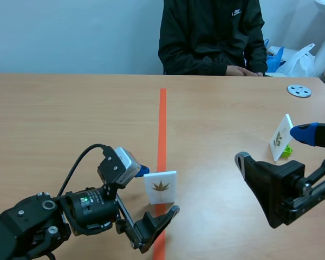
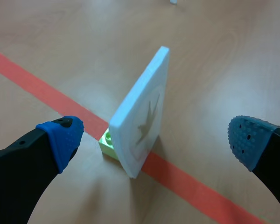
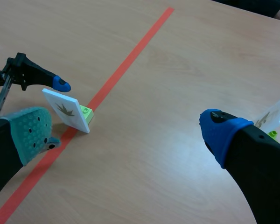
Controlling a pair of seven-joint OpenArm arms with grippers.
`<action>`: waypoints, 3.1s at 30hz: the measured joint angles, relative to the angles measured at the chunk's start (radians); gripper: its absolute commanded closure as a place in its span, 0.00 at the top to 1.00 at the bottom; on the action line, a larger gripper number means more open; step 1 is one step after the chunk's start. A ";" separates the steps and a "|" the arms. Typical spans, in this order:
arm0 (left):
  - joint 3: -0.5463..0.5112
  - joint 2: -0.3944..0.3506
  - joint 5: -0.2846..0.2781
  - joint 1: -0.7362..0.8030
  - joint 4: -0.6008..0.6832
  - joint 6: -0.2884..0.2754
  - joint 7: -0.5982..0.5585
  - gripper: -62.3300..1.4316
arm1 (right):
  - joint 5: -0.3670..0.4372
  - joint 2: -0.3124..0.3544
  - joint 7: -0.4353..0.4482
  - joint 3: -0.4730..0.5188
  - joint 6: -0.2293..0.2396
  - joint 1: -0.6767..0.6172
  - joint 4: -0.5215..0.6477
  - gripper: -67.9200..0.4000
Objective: Sort the leaf by its shape. The table is split by an orange tape line. A compound leaf with several leaflets goes to the left side, a simple leaf with one blade goes to the right side. Return to the home posture when a red brick is placed on the table.
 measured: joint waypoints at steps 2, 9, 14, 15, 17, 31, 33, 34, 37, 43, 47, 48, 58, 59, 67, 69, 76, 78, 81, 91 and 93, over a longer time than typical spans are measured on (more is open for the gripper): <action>0.016 0.011 0.000 -0.013 -0.025 0.007 -0.005 1.00 | 0.000 0.000 0.000 0.000 0.000 0.000 0.000 1.00; 0.048 0.032 0.000 -0.026 -0.065 0.034 -0.039 1.00 | 0.000 0.000 0.000 0.000 0.000 0.000 0.000 1.00; 0.058 0.032 0.000 -0.026 -0.065 0.034 -0.040 0.75 | 0.000 0.000 0.000 0.000 0.000 0.000 0.000 1.00; 0.058 0.032 0.000 -0.026 -0.065 0.034 -0.040 0.70 | 0.000 0.000 0.000 0.000 0.000 0.000 0.000 1.00; 0.058 0.032 0.000 -0.026 -0.065 0.034 -0.040 0.63 | 0.000 0.000 0.000 0.000 0.000 0.000 0.000 1.00; 0.058 0.032 -0.001 -0.026 -0.065 0.076 -0.033 0.25 | 0.000 0.000 0.000 0.000 0.000 0.000 0.000 1.00; 0.058 0.032 -0.010 -0.026 -0.065 0.076 -0.033 0.19 | 0.000 0.000 0.000 0.000 0.000 0.000 0.000 1.00; 0.058 0.032 -0.011 -0.026 -0.065 0.077 -0.033 0.18 | 0.000 0.000 0.000 0.000 0.000 0.000 0.000 1.00; 0.058 0.032 -0.011 -0.026 -0.065 0.087 -0.033 0.18 | 0.000 0.000 0.000 0.000 0.000 0.000 0.000 1.00; 0.058 0.032 -0.011 -0.026 -0.065 0.087 -0.033 0.18 | 0.000 0.000 0.000 0.000 0.000 0.000 0.000 1.00; 0.058 0.029 -0.016 -0.024 -0.048 0.087 -0.024 0.18 | 0.000 0.000 0.000 0.000 0.000 0.000 0.000 1.00; 0.058 0.026 -0.028 -0.023 -0.034 0.087 -0.021 0.18 | 0.000 0.000 0.000 0.000 0.000 0.000 0.000 1.00; -0.084 -0.026 -0.158 -0.006 0.222 0.086 0.072 0.11 | 0.000 0.000 0.000 0.000 0.000 0.000 0.000 1.00; -0.109 -0.033 -0.172 -0.004 0.238 0.086 0.092 0.11 | 0.000 0.000 0.000 0.000 0.000 0.000 0.000 1.00; -0.355 -0.042 -0.249 -0.004 0.256 0.112 0.125 0.11 | 0.000 0.000 0.000 0.000 0.000 0.000 0.000 1.00; -0.424 -0.043 -0.269 -0.007 0.256 0.146 0.151 0.11 | 0.000 0.000 0.000 0.000 0.000 0.000 0.000 1.00; -0.558 -0.051 -0.318 -0.038 0.219 0.232 0.202 0.11 | 0.000 0.000 0.000 0.000 0.000 0.000 0.000 1.00; -0.569 -0.051 -0.346 -0.054 0.183 0.250 0.201 0.11 | 0.000 0.000 0.000 0.000 0.000 0.000 0.000 1.00; -0.578 -0.051 -0.346 -0.082 0.105 0.259 0.201 0.11 | 0.000 0.000 0.000 0.000 0.000 0.000 0.000 1.00; -0.577 -0.073 -0.346 -0.194 -0.156 0.258 0.181 0.11 | 0.000 0.000 0.000 0.000 0.000 0.000 0.000 1.00; -0.577 -0.087 -0.346 -0.217 -0.190 0.255 0.177 0.11 | 0.000 0.000 0.000 0.000 0.000 0.000 0.000 1.00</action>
